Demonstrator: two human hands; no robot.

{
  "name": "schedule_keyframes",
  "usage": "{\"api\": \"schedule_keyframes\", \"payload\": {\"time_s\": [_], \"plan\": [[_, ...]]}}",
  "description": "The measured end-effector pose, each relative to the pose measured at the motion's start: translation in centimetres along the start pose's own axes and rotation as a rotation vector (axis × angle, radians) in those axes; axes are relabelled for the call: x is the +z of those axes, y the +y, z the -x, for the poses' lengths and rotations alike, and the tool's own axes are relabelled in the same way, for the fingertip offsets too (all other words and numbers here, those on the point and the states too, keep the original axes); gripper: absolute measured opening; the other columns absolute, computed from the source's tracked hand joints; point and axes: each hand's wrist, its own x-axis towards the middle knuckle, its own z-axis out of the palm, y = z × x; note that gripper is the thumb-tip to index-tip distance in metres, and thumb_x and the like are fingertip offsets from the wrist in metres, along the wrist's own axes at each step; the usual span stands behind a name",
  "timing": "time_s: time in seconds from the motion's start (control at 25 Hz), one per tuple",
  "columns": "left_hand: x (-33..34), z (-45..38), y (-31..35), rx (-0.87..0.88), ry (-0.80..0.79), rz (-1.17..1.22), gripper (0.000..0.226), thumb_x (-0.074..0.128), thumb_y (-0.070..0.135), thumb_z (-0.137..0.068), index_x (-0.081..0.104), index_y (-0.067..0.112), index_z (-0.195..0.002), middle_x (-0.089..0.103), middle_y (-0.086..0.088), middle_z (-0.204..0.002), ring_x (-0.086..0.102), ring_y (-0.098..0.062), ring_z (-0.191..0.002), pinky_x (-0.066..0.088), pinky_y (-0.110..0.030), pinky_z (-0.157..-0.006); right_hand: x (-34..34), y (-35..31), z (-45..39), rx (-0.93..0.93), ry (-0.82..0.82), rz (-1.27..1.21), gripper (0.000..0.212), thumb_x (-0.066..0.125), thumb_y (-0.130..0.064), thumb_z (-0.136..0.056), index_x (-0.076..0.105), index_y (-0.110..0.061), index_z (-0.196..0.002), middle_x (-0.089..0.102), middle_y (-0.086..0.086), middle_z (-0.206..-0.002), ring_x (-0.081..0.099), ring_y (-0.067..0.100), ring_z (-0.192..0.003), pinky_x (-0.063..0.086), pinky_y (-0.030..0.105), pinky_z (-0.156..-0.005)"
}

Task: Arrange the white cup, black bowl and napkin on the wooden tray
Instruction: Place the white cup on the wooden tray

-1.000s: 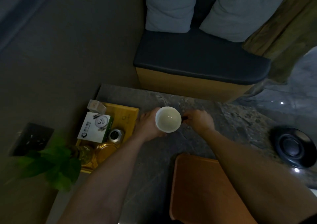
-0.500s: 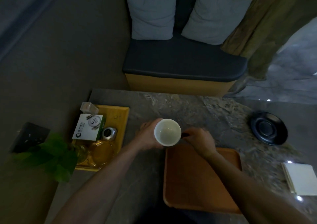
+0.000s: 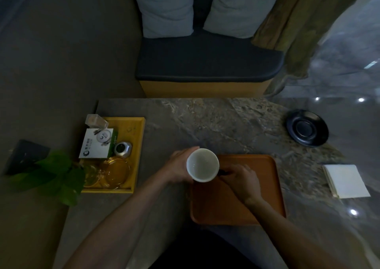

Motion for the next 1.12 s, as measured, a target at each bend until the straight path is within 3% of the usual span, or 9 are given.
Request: {"api": "schedule_keyframes", "payload": {"time_s": [0.4,0.64,0.92,1.12], "plan": [[0.8,-1.5,-0.6,0.065,-0.067,-0.133,0.105,0.087,0.026,-0.066,0.025,0.020,-0.151,0.034,-0.004,-0.156,0.029,-0.023,-0.144,0.023,-0.046,-0.118,1.8,0.6,1.9,0.111,-0.012,-0.018,0.019,0.070,-0.039,-0.084,0.072,-0.034,-0.103,0.071,-0.007,-0.097,0.058,0.017,-0.093,0.048,0.042,-0.079],[0.9,-2.2,-1.0,0.072,-0.062,-0.074,0.103,0.085,0.016,-0.067,0.026,0.016,-0.151,0.035,-0.007,-0.155,0.031,-0.026,-0.143,0.026,-0.048,-0.117,2.0,0.2,2.0,0.133,-0.019,-0.035,0.021,0.071,-0.038,-0.084,0.071,-0.034,-0.104,0.071,-0.006,-0.098,0.059,0.018,-0.094,0.049,0.043,-0.081],[4.1,0.0,-3.0,-0.177,0.104,0.209,0.105,0.080,0.007,-0.069,0.019,0.021,-0.153,0.040,-0.008,-0.151,0.037,-0.026,-0.139,0.036,-0.050,-0.112,2.6,1.2,2.7,0.229,-0.159,-0.046,0.034,0.064,-0.038,-0.086,0.060,-0.036,-0.120,0.064,-0.006,-0.112,0.057,0.019,-0.107,0.050,0.043,-0.085],[7.4,3.7,-4.1,-0.350,0.229,0.226,0.079,0.076,0.025,-0.081,0.034,0.017,-0.148,0.036,-0.012,-0.151,0.038,-0.028,-0.137,0.038,-0.051,-0.110,2.4,3.5,5.2,0.160,-0.265,0.215,0.040,0.055,-0.051,-0.090,0.051,-0.037,-0.126,0.054,-0.006,-0.127,0.049,0.019,-0.118,0.044,0.040,-0.091]]}}
